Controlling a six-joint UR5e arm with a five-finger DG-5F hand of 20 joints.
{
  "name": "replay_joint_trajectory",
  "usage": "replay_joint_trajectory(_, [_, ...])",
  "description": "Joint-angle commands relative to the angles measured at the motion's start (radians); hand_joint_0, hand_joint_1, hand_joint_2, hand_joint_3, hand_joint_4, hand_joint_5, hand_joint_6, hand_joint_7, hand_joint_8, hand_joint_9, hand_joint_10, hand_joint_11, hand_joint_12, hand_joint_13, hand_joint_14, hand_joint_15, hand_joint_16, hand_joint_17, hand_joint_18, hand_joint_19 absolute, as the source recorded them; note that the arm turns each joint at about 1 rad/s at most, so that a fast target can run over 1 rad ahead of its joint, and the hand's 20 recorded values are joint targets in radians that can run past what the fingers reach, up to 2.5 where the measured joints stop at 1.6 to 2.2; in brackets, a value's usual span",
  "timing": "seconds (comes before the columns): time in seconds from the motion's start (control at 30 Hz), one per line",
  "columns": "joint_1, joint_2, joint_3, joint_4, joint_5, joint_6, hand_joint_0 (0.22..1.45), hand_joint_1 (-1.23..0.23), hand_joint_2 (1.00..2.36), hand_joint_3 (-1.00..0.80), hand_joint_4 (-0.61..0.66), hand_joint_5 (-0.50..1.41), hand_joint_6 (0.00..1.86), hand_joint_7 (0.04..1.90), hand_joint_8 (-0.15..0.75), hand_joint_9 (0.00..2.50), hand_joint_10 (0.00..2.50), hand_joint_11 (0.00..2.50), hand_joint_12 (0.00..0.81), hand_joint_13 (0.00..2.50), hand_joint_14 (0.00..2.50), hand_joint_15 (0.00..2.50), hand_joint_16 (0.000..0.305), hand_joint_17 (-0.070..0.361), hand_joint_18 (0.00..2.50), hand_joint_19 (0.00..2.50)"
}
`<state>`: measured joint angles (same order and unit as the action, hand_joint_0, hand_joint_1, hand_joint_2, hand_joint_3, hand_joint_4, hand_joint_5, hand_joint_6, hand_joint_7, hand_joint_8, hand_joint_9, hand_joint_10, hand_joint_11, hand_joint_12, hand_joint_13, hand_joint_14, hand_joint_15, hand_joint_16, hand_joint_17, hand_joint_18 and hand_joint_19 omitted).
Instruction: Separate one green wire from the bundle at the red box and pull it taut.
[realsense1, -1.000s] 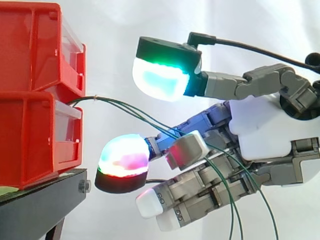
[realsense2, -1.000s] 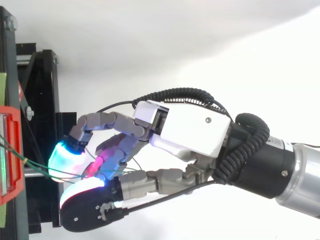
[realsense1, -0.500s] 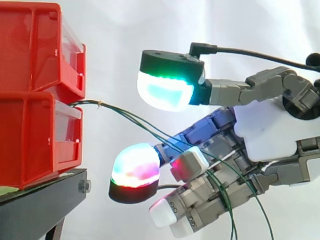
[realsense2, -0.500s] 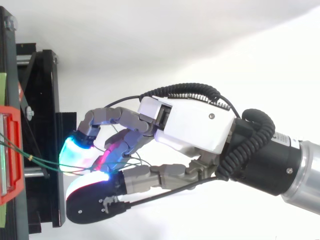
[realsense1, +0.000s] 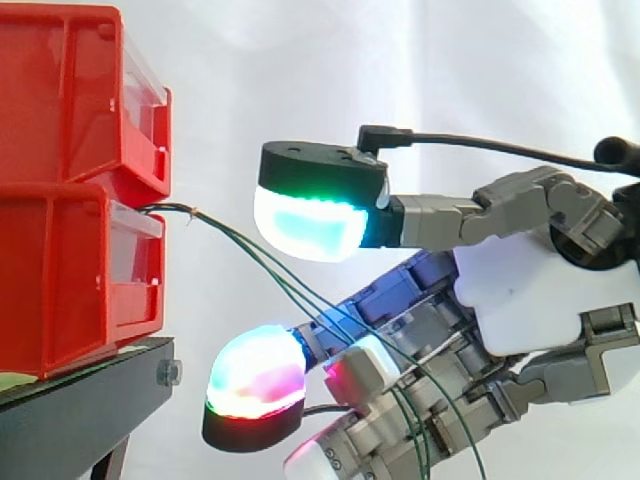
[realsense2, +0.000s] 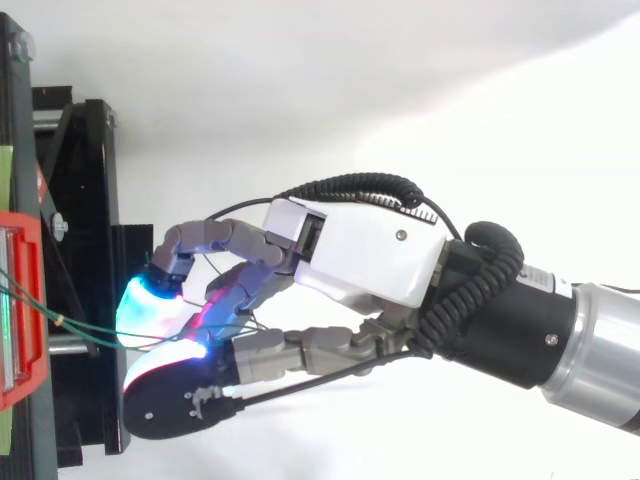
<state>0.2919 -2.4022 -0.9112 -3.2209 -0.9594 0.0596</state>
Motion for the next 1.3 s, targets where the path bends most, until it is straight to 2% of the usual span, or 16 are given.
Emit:
replay_joint_trajectory(0.0, [-0.002, -0.011, 0.051, -0.051, -0.001, 0.017, 0.58, -0.62, 1.0, -0.5, 0.3, -0.15, 0.5, 1.07, 0.346, 1.06, 0.02, 1.17, 0.438, 0.82, 0.01, 0.32, 0.047, 0.106, 0.57, 0.33])
replay_joint_trajectory(0.17, [-0.002, -0.009, 0.068, -0.079, 0.001, 0.028, 0.59, -0.62, 1.0, -0.5, 0.29, -0.15, 0.5, 1.1, 0.344, 1.06, 0.02, 1.16, 0.435, 0.82, 0.01, 0.33, 0.047, 0.106, 0.57, 0.32])
replay_joint_trajectory(0.37, [0.001, -0.005, 0.068, -0.131, 0.001, 0.095, 0.59, -0.61, 1.0, -0.5, 0.29, -0.14, 0.5, 1.13, 0.346, 1.07, 0.02, 1.17, 0.434, 0.83, 0.01, 0.33, 0.047, 0.105, 0.57, 0.32])
replay_joint_trajectory(0.8, [0.001, -0.005, 0.132, -0.158, 0.001, 0.082, 0.59, -0.61, 1.0, -0.5, 0.29, -0.13, 0.5, 1.13, 0.342, 1.07, 0.02, 1.17, 0.436, 0.83, 0.01, 0.33, 0.047, 0.105, 0.57, 0.33])
replay_joint_trajectory(0.9, [-0.002, -0.005, 0.173, -0.257, -0.004, 0.098, 0.59, -0.61, 1.0, -0.5, 0.3, -0.13, 0.5, 1.13, 0.342, 1.07, 0.02, 1.17, 0.435, 0.83, 0.01, 0.33, 0.047, 0.105, 0.57, 0.33])
replay_joint_trajectory(1.03, [-0.002, -0.005, 0.196, -0.321, -0.005, 0.115, 0.59, -0.61, 1.0, -0.5, 0.29, -0.13, 0.5, 1.13, 0.345, 1.07, 0.01, 1.18, 0.436, 0.83, 0.01, 0.33, 0.047, 0.105, 0.57, 0.33])
replay_joint_trajectory(1.13, [-0.002, -0.006, 0.195, -0.346, -0.005, 0.129, 0.59, -0.61, 1.0, -0.5, 0.29, -0.13, 0.5, 1.13, 0.347, 1.07, 0.02, 1.17, 0.434, 0.83, 0.01, 0.33, 0.047, 0.105, 0.57, 0.32])
replay_joint_trajectory(1.27, [-0.002, -0.006, 0.189, -0.343, -0.012, 0.131, 0.59, -0.61, 1.0, -0.5, 0.29, -0.14, 0.5, 1.13, 0.344, 1.07, 0.02, 1.17, 0.434, 0.83, 0.01, 0.33, 0.047, 0.105, 0.57, 0.33])
